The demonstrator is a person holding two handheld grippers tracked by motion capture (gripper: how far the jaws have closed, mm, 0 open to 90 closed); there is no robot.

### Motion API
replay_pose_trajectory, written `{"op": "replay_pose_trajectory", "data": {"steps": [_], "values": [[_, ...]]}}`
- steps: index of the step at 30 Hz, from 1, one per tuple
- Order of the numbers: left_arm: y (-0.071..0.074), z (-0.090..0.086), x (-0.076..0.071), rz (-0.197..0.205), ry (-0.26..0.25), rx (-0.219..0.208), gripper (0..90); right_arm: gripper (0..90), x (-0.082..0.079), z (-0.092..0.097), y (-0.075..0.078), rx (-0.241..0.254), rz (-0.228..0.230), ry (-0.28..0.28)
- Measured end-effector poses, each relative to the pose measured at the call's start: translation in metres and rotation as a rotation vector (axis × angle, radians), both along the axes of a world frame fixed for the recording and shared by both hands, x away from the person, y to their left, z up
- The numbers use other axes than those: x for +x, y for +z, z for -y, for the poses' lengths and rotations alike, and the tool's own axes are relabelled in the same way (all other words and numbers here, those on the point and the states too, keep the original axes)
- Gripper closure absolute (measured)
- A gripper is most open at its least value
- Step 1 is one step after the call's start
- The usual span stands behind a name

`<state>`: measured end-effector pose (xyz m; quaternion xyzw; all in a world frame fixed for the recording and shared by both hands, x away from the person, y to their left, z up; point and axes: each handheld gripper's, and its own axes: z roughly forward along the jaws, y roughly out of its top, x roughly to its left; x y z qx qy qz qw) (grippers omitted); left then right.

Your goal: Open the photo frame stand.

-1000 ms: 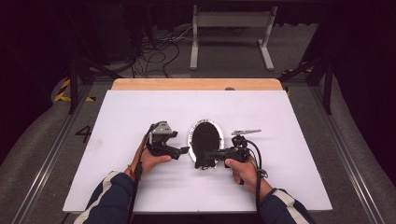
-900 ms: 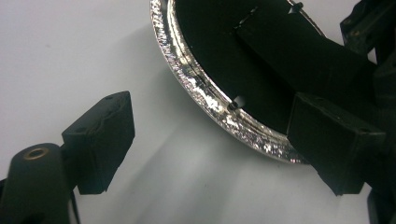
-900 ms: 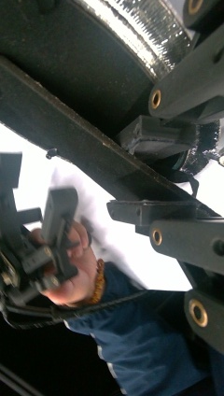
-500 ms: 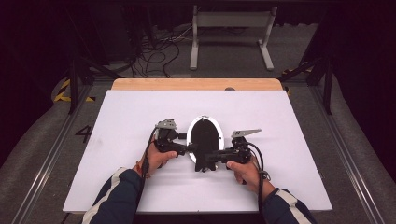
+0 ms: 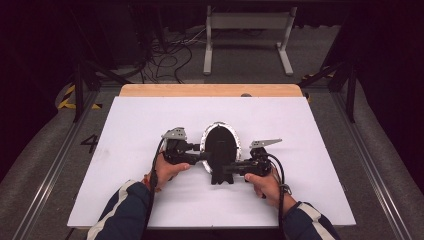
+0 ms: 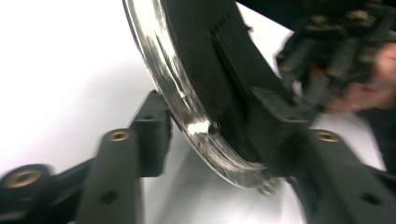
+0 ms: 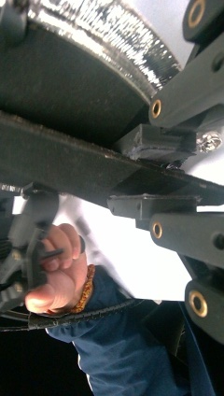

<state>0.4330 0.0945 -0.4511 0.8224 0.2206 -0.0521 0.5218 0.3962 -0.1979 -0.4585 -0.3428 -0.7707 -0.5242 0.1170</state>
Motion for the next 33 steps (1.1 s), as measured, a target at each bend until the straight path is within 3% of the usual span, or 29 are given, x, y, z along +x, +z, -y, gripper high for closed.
{"op": "replay_pose_trajectory", "data": {"steps": [2, 9, 17, 18, 19, 24, 28, 33], "values": [[0.003, 0.004, -0.004, 0.042, 0.005, 0.031, 56.5, 75.2, -0.001, 0.000, 0.002, -0.017, 0.007, -0.003], [0.014, 0.007, -0.008, 0.103, -0.002, 0.070, 63.4, 77.8, -0.003, 0.005, 0.011, -0.033, 0.048, -0.026], [0.025, 0.008, -0.012, 0.195, 0.019, 0.115, 68.3, 77.6, -0.003, 0.007, 0.015, -0.013, 0.050, -0.025], [0.028, 0.009, -0.015, 0.240, 0.037, 0.140, 68.5, 77.5, -0.003, 0.007, 0.016, -0.010, 0.047, -0.024], [0.028, 0.009, -0.015, 0.240, 0.037, 0.140, 69.4, 77.5, -0.003, 0.007, 0.016, -0.010, 0.047, -0.024], [0.033, 0.009, -0.020, 0.348, 0.097, 0.190, 74.6, 76.9, -0.005, 0.006, 0.020, -0.008, 0.055, -0.018], [0.031, 0.010, -0.021, 0.383, 0.110, 0.215, 75.3, 76.8, -0.007, 0.003, 0.021, -0.040, 0.066, -0.024], [0.031, 0.012, -0.024, 0.437, 0.120, 0.244, 74.7, 76.5, -0.008, 0.002, 0.021, -0.043, 0.066, -0.031]]}}
